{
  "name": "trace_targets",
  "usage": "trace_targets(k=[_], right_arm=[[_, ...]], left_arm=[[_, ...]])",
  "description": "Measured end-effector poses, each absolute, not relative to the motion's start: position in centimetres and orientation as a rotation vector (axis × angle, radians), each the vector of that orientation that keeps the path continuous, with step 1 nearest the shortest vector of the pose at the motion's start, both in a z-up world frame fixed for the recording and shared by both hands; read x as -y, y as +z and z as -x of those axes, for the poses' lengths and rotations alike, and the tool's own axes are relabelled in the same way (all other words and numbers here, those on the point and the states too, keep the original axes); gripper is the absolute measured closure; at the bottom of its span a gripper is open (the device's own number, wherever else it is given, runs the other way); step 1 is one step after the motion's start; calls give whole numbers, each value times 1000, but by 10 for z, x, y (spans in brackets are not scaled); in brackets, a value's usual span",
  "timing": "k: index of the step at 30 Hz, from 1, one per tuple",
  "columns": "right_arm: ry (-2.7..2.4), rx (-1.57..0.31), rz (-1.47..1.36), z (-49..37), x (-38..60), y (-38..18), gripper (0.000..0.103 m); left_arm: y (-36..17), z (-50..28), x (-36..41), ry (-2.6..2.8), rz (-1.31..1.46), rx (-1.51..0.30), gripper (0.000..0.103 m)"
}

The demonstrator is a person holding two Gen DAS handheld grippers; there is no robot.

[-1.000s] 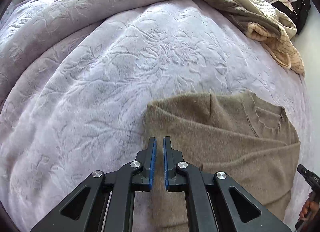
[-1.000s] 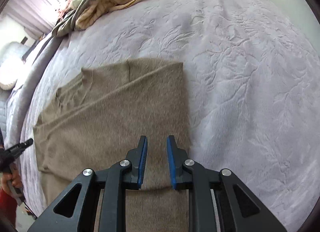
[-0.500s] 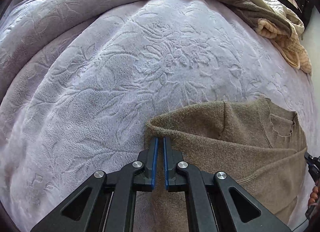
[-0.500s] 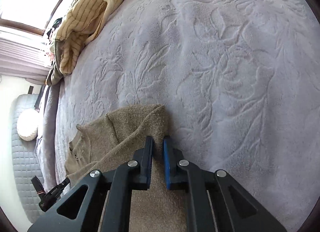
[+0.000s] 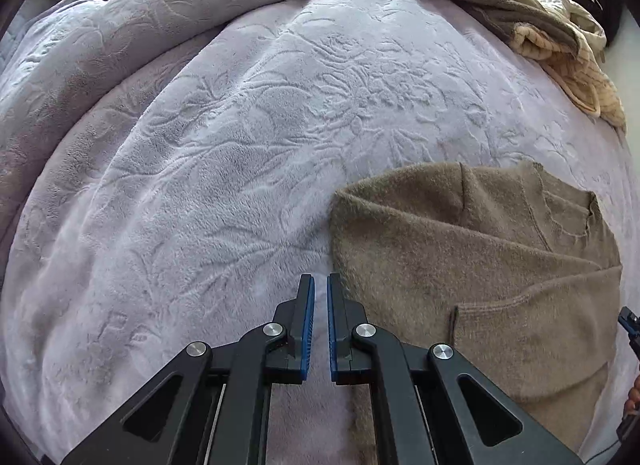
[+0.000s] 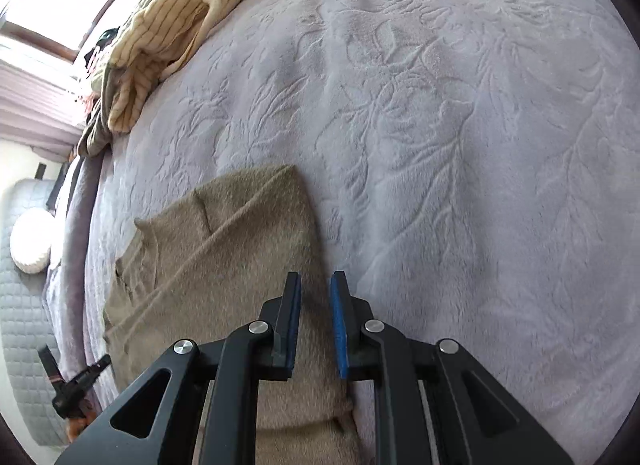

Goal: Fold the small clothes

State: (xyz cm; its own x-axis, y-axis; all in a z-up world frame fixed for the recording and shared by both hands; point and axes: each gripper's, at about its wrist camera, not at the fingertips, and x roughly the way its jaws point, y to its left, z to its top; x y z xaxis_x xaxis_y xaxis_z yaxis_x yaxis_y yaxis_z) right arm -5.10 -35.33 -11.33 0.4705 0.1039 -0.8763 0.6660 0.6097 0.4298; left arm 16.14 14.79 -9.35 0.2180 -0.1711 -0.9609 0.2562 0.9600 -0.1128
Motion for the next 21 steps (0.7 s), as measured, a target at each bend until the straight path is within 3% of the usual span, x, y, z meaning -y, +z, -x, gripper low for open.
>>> trace_targets(k=[6,8,10,11,12,13,14,21], right_arm=[[-358,-1092,-864,66,315,-106,82],[-335,-1117,-845,68,302,-105,66],[-318,-1137,-810,69,289,-101,58],[-306,-1147,-790,69,282,-99,58],[-294,-1158,-770,68,276,-97,58],[-284,-1168,-755,68,271,-95,57],[-275,-1177,-741,67,266,-93,54],[-229,-1205,-692,68,243,-79,37]], left_arm=[[-81,-122,-132,-353,-81,-1347,96],[-76,-108,-124,-384,-87,-1354,96],[-68,-96,-114,-402,-108,-1350,96],[-65,-91,-108,-409,-118,-1349,84],[-63,-86,-104,-412,-122,-1351,34],[-60,-83,-100,-400,-124,-1350,8],[-55,-77,-98,-392,-125,-1324,2],[-38,-64,-82,-408,-168,-1331,2]])
